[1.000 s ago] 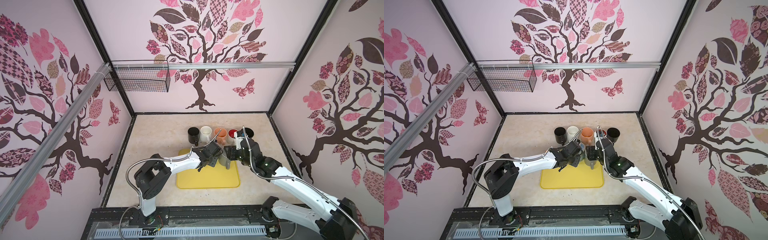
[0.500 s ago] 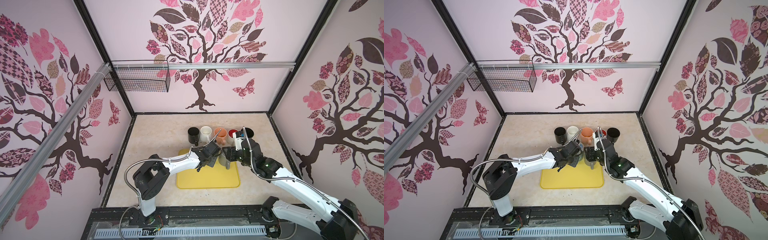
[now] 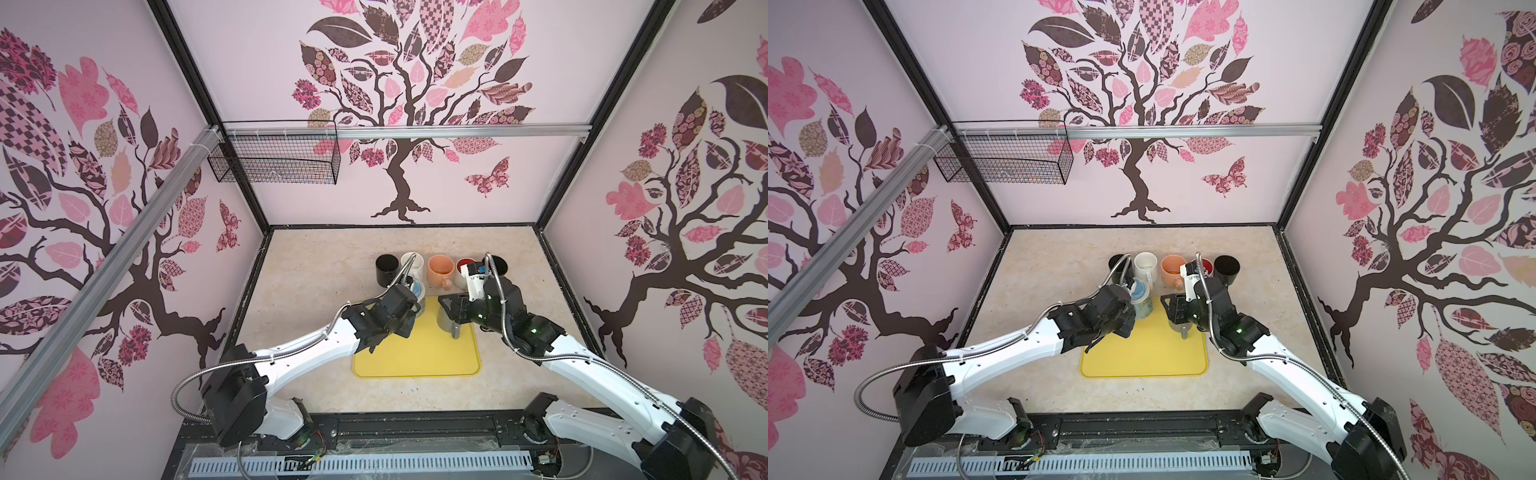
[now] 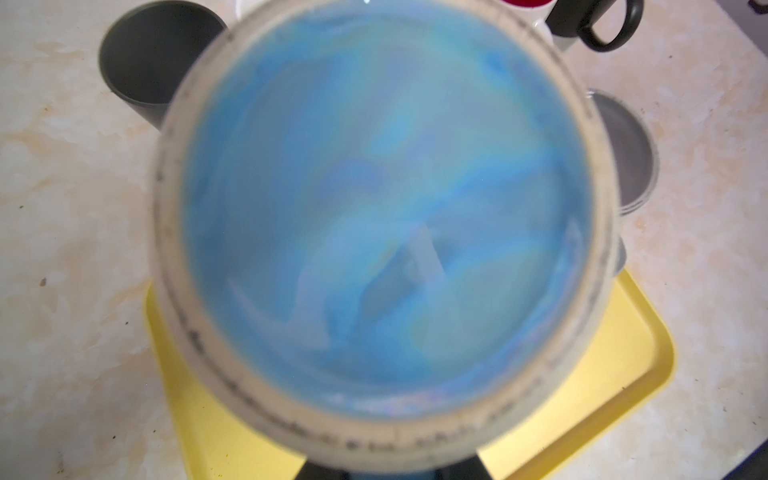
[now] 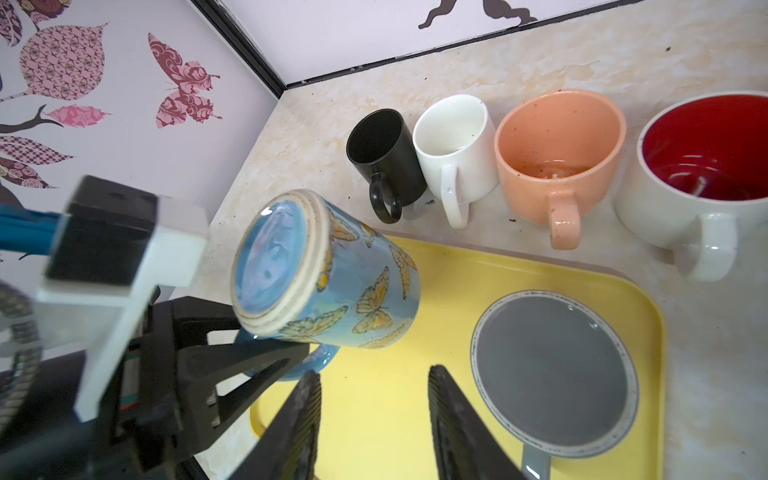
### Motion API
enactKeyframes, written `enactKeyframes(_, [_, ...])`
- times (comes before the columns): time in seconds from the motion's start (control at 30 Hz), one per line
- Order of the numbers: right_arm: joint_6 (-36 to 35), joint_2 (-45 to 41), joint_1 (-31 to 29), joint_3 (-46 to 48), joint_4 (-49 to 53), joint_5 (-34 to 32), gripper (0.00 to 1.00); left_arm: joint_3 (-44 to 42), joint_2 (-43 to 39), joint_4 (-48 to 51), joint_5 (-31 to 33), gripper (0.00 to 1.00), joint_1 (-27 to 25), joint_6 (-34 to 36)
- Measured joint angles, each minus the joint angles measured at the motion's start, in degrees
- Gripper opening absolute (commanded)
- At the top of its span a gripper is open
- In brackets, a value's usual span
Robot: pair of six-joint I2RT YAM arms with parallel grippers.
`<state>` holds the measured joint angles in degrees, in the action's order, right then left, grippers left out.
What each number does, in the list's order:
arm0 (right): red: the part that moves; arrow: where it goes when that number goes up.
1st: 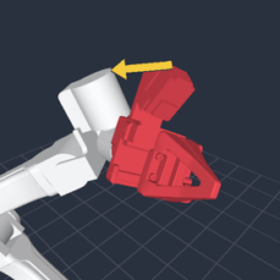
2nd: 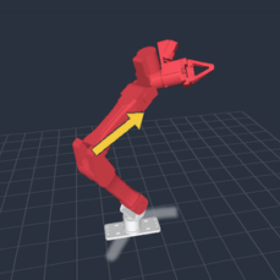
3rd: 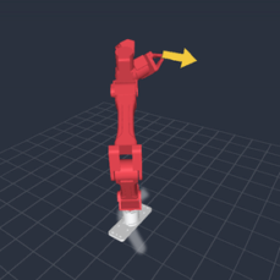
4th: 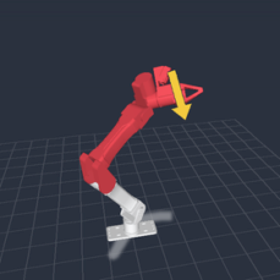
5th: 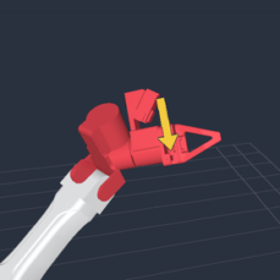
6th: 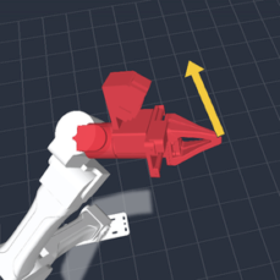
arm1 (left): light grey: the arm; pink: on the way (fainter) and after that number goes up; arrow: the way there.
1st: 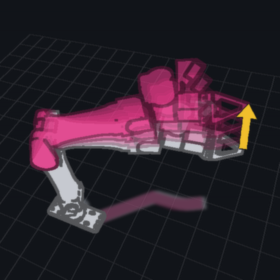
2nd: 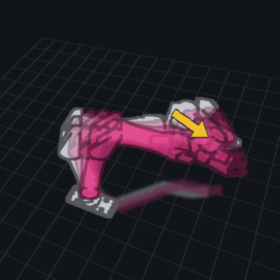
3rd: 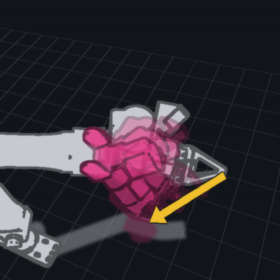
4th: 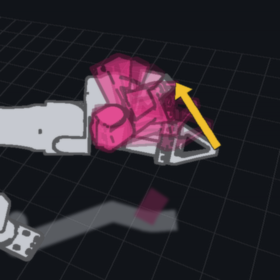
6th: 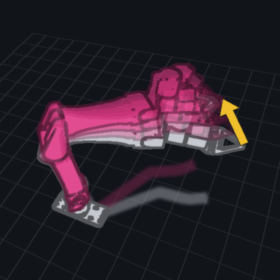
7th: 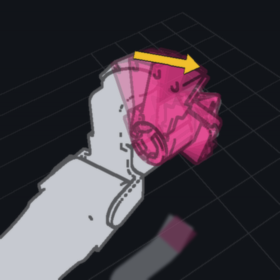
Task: Turn the mug right side up
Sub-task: 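Lift and tilt the blue butterfly mug with left gripper while right gripper draws back, then close right gripper on the tilted blue mug's rim beside the left gripper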
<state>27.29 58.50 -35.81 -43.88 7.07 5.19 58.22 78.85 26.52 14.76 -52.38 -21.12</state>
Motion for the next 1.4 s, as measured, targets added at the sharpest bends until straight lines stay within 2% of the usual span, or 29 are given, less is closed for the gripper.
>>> enactKeyframes(0.17, [2.29, 0.0, -0.5, 0.0, -2.56, 2.36, 0.46, -2.73, -8.33, 1.62, 0.96, 0.0, 0.31, -0.26])
enactKeyframes(0.33, [3.96, 0.92, -4.42, 0.0, -6.08, 2.71, 0.46, -4.15, -16.65, 3.69, 1.66, 0.0, 1.7, -0.5])
enactKeyframes(0.47, [6.58, 3.02, -7.19, 0.13, -10.1, 4.52, 0.47, -4.7, -22.64, 4.74, 0.35, 0.0, 6.93, -0.57])
enactKeyframes(0.6, [11.41, 3.48, -7.58, 3.61, -19.34, 8.5, 0.52, -6.58, -28.96, 4.9, -2.14, 0.0, 13.64, -2.23])
enactKeyframes(0.73, [17.33, 6.21, -7.69, 6.8, -28.44, 13.73, 0.56, -9.84, -34.29, 2.62, -6.47, 0.0, 16.92, -5.29])
enactKeyframes(0.9, [26.4, 11.34, -8.0, 9.84, -43.47, 19.87, 0.6, -13.62, -36.89, -3.58, -11.91, 0.0, 17.27, -11.04])
enactKeyframes(1.07, [33.27, 14.29, -8.0, 11.08, -55.63, 23.32, 0.63, -17.59, -37.4, -11.39, -15.98, 0.0, 17.27, -17.64])
enactKeyframes(1.4, [42.6, 20.48, -8.0, 10.49, -68.5, 26.36, 0.54, -20.83, -37.66, -24.26, -21.27, 0.0, 17.27, -26.86])
